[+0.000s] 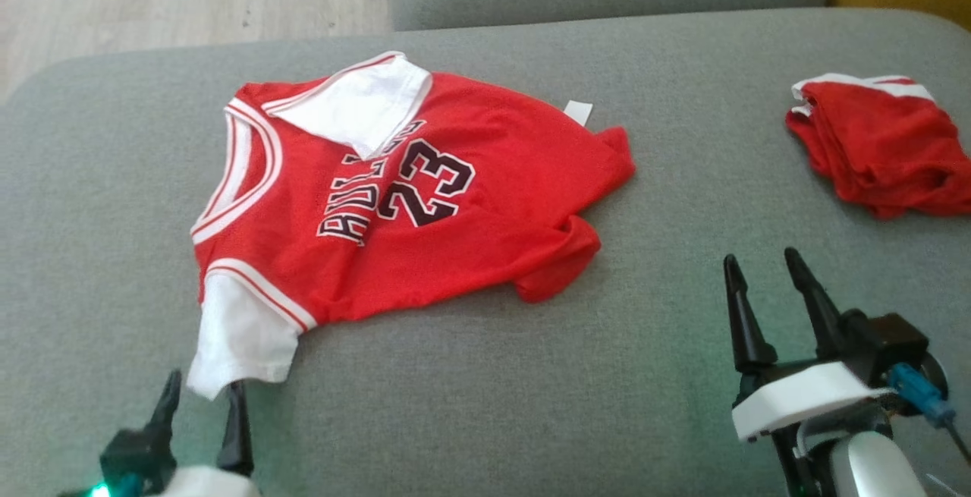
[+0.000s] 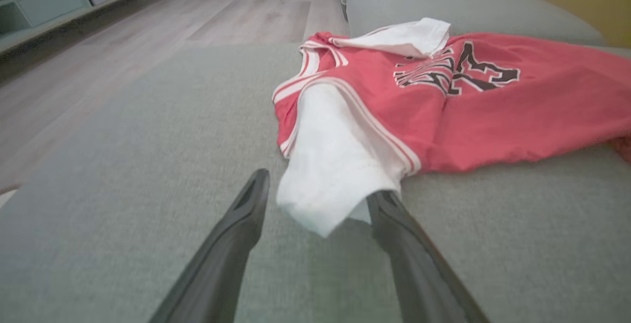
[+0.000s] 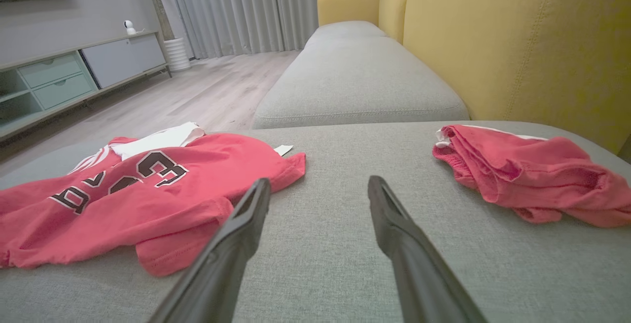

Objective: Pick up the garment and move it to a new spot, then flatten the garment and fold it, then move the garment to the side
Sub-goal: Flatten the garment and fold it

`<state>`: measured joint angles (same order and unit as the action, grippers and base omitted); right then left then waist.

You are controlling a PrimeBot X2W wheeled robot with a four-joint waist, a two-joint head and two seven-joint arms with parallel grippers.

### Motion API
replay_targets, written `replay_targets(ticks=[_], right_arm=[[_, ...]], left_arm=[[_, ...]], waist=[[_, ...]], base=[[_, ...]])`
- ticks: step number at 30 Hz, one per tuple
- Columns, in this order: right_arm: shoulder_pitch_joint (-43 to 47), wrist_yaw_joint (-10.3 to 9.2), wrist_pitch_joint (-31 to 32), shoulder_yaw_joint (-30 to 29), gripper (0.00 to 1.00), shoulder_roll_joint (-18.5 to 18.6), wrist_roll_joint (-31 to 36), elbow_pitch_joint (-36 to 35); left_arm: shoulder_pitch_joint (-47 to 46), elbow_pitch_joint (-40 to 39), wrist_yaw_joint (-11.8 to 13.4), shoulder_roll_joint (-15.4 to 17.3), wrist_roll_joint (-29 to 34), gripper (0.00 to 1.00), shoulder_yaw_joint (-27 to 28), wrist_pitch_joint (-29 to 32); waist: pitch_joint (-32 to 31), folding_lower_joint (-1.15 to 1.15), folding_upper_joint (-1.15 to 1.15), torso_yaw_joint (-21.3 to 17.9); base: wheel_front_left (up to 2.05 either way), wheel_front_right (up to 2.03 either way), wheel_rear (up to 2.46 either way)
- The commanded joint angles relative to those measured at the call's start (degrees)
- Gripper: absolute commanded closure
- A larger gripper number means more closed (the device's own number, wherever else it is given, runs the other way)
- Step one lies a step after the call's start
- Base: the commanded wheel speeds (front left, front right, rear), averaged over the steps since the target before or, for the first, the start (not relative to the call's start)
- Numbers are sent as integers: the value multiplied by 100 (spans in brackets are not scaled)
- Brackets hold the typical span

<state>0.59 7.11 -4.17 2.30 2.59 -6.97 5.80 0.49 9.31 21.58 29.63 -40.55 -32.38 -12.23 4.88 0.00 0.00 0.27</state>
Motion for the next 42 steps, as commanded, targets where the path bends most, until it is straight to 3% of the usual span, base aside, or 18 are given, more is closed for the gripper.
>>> replay_targets(ticks=[1,7,11,18,27,28,29,31,32,42], right_arm=[[-136,37,14,170,0,29,56,-168],[-336,37,199,379,0,29,117,52],[-729,37,456,580,0,29,162,466],[-1745,37,870,613,0,29,276,1685],[-2444,37,1401,710,0,30,46,3153],[-2469,37,1430,770,5,30,-59,3235],[-2490,37,1459,828,48,30,-162,3306],[-2528,37,1499,960,75,30,-337,3401],[-2548,37,1479,1013,100,30,-421,3416],[-3001,37,899,1080,100,251,-642,3045]], left_arm=[[-103,-23,-40,88,-68,0,211,-101],[-115,138,-151,-4,-41,0,330,-211],[-176,-218,-125,-143,79,0,364,-246],[-370,-772,-113,-431,357,0,248,-265],[-513,-836,-166,-558,528,0,192,-271],[-507,-827,-169,-562,532,0,203,-272],[-500,-819,-168,-565,539,0,215,-272],[-492,-805,-175,-576,549,0,236,-273],[-494,-801,-182,-580,556,0,244,-273],[-574,-826,-263,-640,645,0,299,-275]], waist=[[-49,0,0,67],[-139,0,0,384],[-92,0,0,634],[132,0,0,1018],[230,0,0,1232],[230,0,0,1227],[230,0,0,1216],[234,0,0,1173],[239,0,0,1143],[256,0,0,771]], base=[[0,0,0],[0,0,0],[0,0,0],[0,0,0],[0,0,0],[0,0,0],[0,0,0],[0,0,0],[0,0,0],[0,0,0]])
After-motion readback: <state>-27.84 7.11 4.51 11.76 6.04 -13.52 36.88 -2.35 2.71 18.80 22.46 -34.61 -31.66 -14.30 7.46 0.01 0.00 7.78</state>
